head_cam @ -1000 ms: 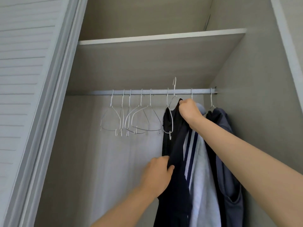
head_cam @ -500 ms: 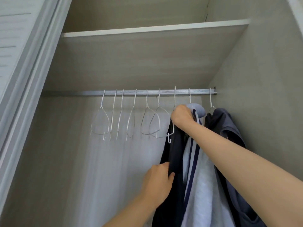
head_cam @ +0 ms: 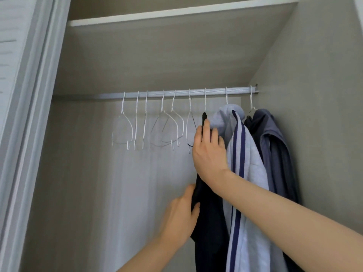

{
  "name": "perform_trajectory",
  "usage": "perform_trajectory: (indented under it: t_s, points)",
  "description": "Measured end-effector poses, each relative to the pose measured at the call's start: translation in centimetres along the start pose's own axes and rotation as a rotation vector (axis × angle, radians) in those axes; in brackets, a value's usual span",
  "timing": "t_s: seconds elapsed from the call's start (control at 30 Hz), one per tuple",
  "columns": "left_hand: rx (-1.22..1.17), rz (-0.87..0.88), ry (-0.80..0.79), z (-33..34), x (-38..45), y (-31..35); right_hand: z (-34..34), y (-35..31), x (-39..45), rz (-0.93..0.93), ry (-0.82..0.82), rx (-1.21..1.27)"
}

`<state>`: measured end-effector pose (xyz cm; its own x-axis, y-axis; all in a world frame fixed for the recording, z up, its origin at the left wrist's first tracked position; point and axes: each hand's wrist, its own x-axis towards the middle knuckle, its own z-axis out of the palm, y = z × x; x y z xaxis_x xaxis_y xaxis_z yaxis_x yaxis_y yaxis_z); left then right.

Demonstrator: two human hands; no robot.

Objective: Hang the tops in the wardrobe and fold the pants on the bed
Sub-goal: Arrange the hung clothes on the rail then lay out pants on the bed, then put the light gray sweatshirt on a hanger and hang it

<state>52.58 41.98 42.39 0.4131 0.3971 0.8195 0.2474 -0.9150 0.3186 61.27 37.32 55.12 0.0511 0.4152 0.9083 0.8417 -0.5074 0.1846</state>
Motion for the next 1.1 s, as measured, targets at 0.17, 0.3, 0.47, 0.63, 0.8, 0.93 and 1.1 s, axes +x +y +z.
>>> perform_trajectory:
  t_s: [0.17,0.3,0.47,0.63,0.8,0.93,1.1]
  points:
    - [-0.028,-0.054,-0.054,-1.4,-3.0,0.0,-1.0,-0.5,-3.3,-0.015,-0.085,0.014]
    - [-0.003,-0.126,-0.073,-3.6,-7.0,-0.2,-2.6,-1.3,-7.4,-0.039,-0.148,0.058]
    - [0.065,-0.188,-0.069,-7.3,-14.1,-0.9,-5.1,-3.7,-14.7,-0.181,-0.214,0.135]
    - [0.19,-0.257,-0.054,-12.8,-22.7,0.2,-9.0,-7.2,-21.7,-0.297,-0.309,0.349]
    - [0.296,-0.436,0.006,-18.0,-32.2,3.9,-13.2,-11.3,-29.0,-0.458,-0.232,0.651]
    - [0.347,-0.632,0.115,-20.9,-40.3,8.5,-16.4,-13.5,-34.8,-0.499,-0.229,0.932]
    - [0.46,-0.944,0.342,-21.7,-50.8,16.4,-21.1,-15.7,-42.4,-0.659,-0.298,1.359]
